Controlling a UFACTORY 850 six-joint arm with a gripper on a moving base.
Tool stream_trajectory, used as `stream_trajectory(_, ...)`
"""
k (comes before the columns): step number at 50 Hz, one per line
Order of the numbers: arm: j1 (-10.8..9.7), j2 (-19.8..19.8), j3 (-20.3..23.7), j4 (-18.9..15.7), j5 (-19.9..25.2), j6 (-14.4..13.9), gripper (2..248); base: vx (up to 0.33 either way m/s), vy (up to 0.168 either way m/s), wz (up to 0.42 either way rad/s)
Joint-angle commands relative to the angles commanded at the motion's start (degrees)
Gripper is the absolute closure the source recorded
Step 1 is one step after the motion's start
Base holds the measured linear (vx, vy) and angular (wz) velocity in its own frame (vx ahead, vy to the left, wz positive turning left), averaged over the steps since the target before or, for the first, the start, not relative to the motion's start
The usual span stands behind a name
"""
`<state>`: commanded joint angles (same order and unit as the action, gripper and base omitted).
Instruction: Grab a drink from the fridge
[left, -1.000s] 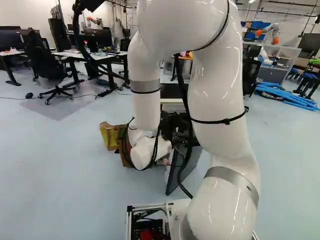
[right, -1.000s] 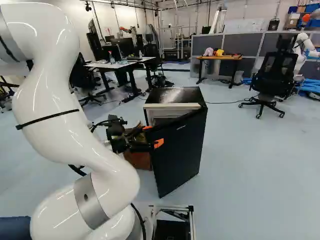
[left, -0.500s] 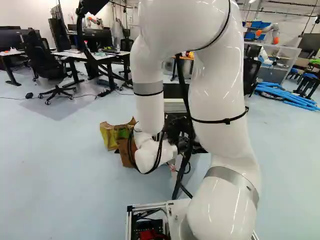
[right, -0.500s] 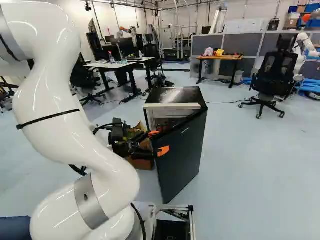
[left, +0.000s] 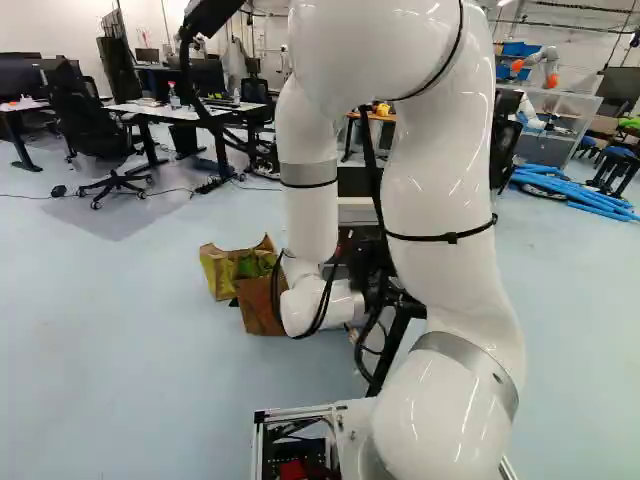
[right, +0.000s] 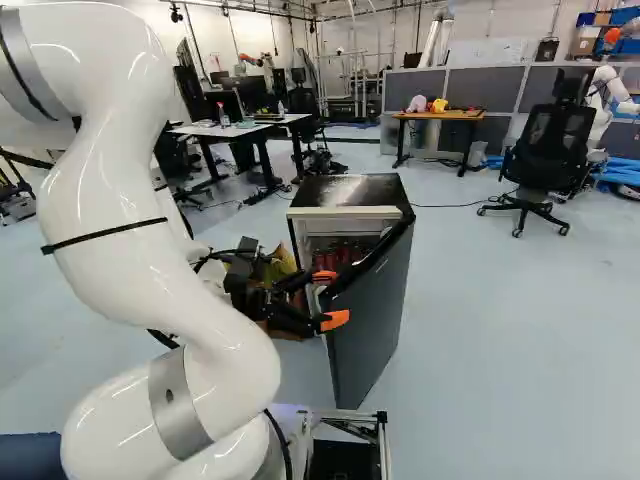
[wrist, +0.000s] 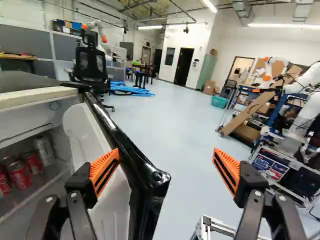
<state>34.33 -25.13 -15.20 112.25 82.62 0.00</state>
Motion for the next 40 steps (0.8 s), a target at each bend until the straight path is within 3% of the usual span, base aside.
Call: stream_trajectory(40, -18.4, 2.7, -7.8, 8.7, -1.4, 0.0, 3, 0.0, 0.0, 0.0)
